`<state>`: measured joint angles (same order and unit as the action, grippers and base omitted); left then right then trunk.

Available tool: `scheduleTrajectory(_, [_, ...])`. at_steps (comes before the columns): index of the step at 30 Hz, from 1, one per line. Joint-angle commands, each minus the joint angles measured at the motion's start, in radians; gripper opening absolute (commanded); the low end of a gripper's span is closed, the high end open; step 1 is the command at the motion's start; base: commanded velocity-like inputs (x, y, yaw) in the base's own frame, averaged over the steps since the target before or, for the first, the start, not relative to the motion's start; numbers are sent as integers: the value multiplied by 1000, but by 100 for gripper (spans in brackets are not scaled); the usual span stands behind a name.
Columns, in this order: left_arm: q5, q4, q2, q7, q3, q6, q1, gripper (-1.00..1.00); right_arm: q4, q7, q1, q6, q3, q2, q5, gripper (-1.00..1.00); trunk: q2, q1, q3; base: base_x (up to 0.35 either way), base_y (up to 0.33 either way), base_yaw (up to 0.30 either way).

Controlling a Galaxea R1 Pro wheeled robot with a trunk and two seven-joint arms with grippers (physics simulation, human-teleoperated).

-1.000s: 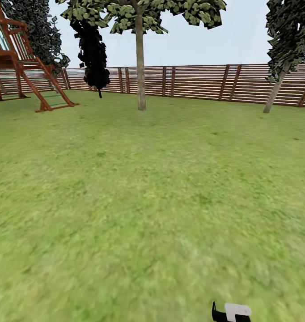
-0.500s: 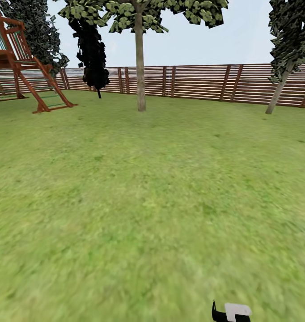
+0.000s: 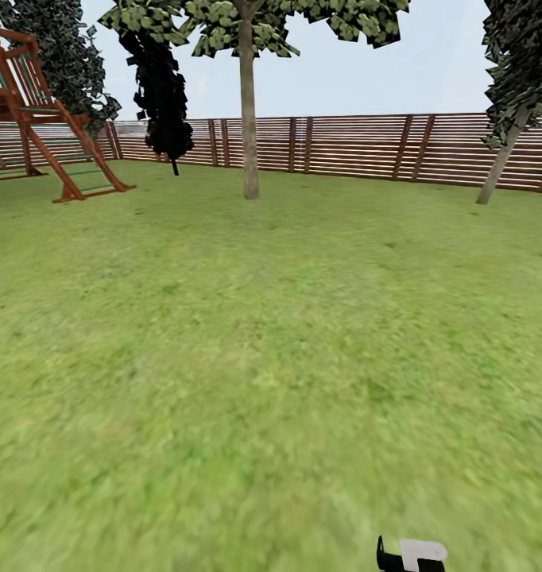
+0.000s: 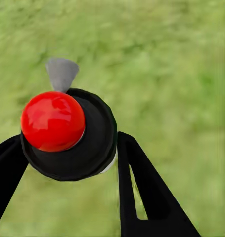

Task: In the garden, pick up the pesticide atomizer on the floor and spray pesticide onto both trees until each tree trunk is fully covered.

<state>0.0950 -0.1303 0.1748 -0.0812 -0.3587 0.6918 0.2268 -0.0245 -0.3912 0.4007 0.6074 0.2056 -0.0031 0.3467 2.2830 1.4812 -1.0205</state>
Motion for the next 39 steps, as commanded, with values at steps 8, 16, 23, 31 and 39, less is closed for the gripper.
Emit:
scheduleTrajectory(8, [0, 0, 0, 0, 0, -1, 0, -100, 0, 0, 0, 0, 0, 0, 0, 100, 0, 0, 0, 337, 0, 0])
scheduleTrajectory(16, [0, 0, 0, 0, 0, 0, 0, -100, 0, 0, 0, 0, 0, 0, 0, 100, 0, 0, 0, 337, 0, 0])
scheduleTrajectory(23, [0, 0, 0, 0, 0, 0, 0, -100, 0, 0, 0, 0, 0, 0, 0, 100, 0, 0, 0, 337, 0, 0])
scheduleTrajectory(31, [1, 0, 0, 0, 0, 0, 0, -100, 0, 0, 0, 0, 0, 0, 0, 100, 0, 0, 0, 337, 0, 0])
scheduleTrajectory(39, [-1, 0, 0, 0, 0, 1, 0, -100, 0, 0, 0, -1, 0, 0, 0, 100, 0, 0, 0, 337, 0, 0])
